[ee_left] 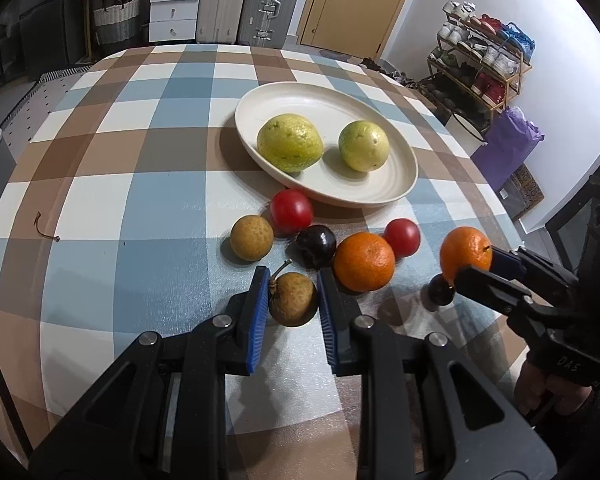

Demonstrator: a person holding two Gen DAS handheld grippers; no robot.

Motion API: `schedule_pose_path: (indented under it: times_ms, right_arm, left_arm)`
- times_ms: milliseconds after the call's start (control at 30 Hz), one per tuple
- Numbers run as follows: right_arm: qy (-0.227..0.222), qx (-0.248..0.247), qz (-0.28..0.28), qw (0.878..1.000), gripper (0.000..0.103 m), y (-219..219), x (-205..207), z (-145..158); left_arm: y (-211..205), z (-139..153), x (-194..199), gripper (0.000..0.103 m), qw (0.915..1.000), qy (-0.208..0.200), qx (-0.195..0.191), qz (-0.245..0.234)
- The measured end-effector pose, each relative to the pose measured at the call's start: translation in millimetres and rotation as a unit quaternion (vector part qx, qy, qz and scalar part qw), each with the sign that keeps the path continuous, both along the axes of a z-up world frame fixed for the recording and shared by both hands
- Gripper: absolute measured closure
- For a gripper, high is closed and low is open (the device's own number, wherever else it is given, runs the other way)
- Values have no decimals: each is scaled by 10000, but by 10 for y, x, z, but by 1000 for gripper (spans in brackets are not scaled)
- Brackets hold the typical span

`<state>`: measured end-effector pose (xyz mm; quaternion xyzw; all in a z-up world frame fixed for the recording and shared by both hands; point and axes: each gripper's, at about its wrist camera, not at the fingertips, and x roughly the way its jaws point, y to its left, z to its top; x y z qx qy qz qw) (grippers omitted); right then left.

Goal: Organize fruits
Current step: 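Grasp the small brown pear with the left gripper while right holds orange, then place the orange and pear on the white plate, opening both grippers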

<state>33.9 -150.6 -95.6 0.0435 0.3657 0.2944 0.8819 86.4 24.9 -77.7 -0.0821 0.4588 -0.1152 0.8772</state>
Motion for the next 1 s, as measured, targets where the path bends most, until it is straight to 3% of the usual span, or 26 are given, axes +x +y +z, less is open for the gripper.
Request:
schedule_pose_path:
  times_ms: [467, 700, 1000]
  right_arm:
    - [-22, 387, 61, 9992, 62, 42, 259, 189]
    - [-30, 535, 6, 9986, 62, 55, 539, 311]
    - [148, 742, -221, 9969, 62, -31, 965, 388]
  left_arm:
    - [-6, 415, 217, 82, 9995, -286, -121, -66]
    - [-45, 562, 535, 82, 9990, -264, -320, -171]
    - [-194, 692, 1000, 82, 9987, -302, -222, -354]
